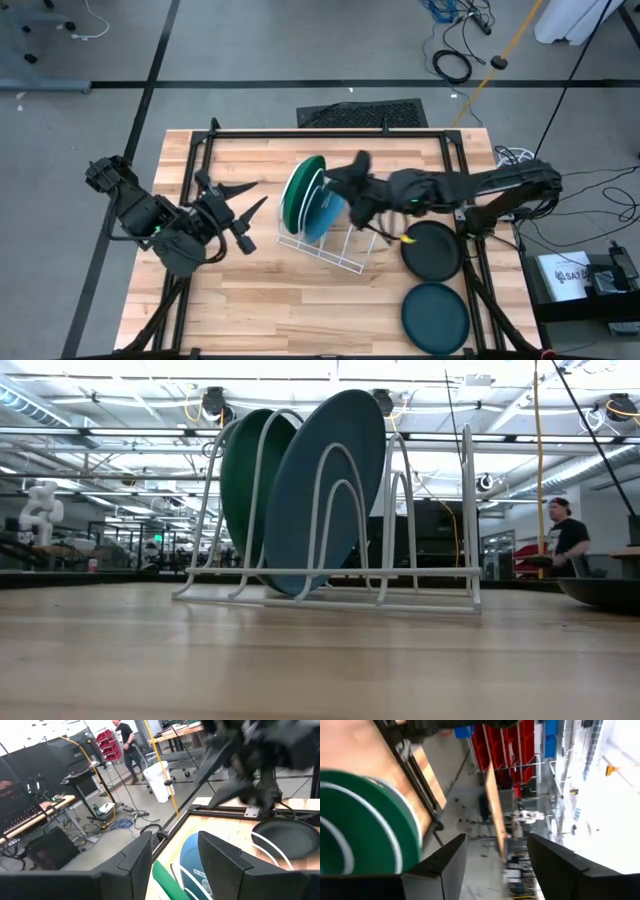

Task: Sort dishes
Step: Adjust the blue plate in the dish rack, then put the black plate in the dish rack

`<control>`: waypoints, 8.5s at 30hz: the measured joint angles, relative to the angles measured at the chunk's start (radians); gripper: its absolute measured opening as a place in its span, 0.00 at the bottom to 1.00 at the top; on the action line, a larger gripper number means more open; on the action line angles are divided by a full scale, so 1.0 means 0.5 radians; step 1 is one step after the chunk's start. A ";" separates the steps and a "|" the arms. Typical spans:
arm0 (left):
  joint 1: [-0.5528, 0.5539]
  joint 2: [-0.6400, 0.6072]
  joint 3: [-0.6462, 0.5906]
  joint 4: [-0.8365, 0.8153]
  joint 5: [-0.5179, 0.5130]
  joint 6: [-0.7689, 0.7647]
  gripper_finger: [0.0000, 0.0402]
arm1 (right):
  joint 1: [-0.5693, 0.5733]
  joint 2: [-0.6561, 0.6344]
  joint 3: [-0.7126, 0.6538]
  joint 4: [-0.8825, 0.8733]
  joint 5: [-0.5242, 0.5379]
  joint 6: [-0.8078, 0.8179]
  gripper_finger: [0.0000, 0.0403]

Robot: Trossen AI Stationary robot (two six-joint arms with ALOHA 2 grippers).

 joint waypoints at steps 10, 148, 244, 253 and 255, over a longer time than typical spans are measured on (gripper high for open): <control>0.124 0.187 0.000 0.007 0.156 -0.021 0.42 | 0.103 -0.431 0.001 -1.009 -0.084 1.148 0.49; 0.434 0.473 0.002 -0.239 0.257 -0.138 0.42 | 0.485 -0.277 -1.436 -1.194 -1.199 4.420 0.49; 0.424 0.460 0.001 -0.304 0.210 -0.123 0.42 | 0.543 0.368 -0.401 0.568 1.056 3.084 0.00; 0.400 0.460 0.001 -0.295 0.210 -0.124 0.42 | 0.322 0.525 -0.401 0.951 0.675 2.846 0.00; 0.400 0.460 0.001 -0.295 0.210 -0.124 0.42 | 0.284 0.553 -0.401 1.054 0.598 2.800 0.00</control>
